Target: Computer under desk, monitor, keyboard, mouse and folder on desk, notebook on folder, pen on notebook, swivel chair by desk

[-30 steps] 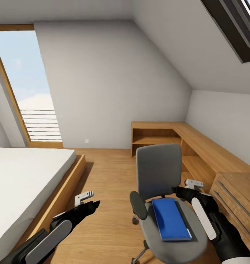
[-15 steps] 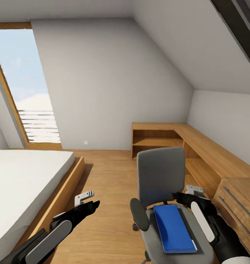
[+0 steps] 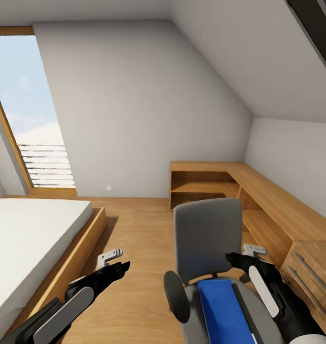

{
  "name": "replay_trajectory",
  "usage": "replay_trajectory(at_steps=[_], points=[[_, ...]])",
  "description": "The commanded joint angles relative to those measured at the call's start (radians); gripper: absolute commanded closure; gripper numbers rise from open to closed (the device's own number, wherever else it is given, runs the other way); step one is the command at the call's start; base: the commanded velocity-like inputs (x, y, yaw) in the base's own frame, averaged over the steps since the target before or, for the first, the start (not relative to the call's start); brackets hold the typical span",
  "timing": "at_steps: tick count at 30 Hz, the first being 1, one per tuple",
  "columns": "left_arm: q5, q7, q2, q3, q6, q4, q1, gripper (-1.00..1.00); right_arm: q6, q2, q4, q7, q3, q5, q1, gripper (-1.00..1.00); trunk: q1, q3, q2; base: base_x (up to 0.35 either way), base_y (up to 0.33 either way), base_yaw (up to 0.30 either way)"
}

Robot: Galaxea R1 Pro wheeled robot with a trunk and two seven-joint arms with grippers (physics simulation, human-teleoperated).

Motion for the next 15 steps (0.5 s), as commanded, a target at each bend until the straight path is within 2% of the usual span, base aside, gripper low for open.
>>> replay_trajectory(at_steps=[1, 5, 6, 7, 8, 11, 12, 15], points=[[0.005, 0.007, 0.001, -0.002, 0.001, -0.002, -0.001, -1.0, -0.004, -0.001, 0.011, -0.009, 0.003, -0.01, -0.001, -1.0, 0.0, -0.001, -0.001, 0.107, -0.143, 0.0], [0.005, 0.006, 0.001, -0.002, 0.002, -0.002, -0.001, -1.0, -0.038, -0.001, 0.098, 0.001, 0.003, -0.01, -0.004, -1.0, 0.0, -0.001, -0.001, 0.051, -0.068, 0.0], [0.005, 0.005, 0.001, -0.001, 0.002, -0.005, -0.001, -1.0, -0.068, -0.002, 0.155, 0.014, 0.003, -0.01, -0.009, -1.0, 0.0, -0.001, -0.001, 0.014, -0.019, 0.0], [0.005, 0.005, 0.001, -0.001, 0.003, -0.009, -0.001, -1.0, -0.106, -0.003, 0.217, 0.033, 0.002, -0.009, -0.025, -1.0, 0.0, -0.001, -0.001, 0.007, -0.01, 0.0], [0.006, 0.005, 0.002, 0.004, 0.003, -0.024, -0.001, -1.0, -0.163, -0.004, 0.333, 0.075, 0.002, -0.007, -0.07, -1.0, 0.0, -0.001, -0.001, 0.002, -0.003, 0.0], [0.008, 0.006, 0.003, 0.008, 0.003, -0.043, -0.001, -1.0, -0.247, -0.004, 0.478, 0.118, 0.002, 0.002, -0.125, -1.0, 0.012, -0.011, -0.022, 0.001, -0.002, 0.0], [0.016, 0.007, 0.004, 0.011, 0.003, -0.055, -0.001, -1.0, -0.363, -0.004, 0.652, 0.145, 0.002, 0.054, -0.197, -1.0, 0.016, -0.014, -0.029, 0.0, 0.0, 0.0], [0.018, 0.007, 0.004, 0.012, 0.003, -0.061, -0.001, -1.0, -0.391, -0.003, 0.703, 0.158, 0.0, 0.07, -0.22, -1.0, 0.027, -0.023, -0.05, 0.0, 0.0, 0.0]])
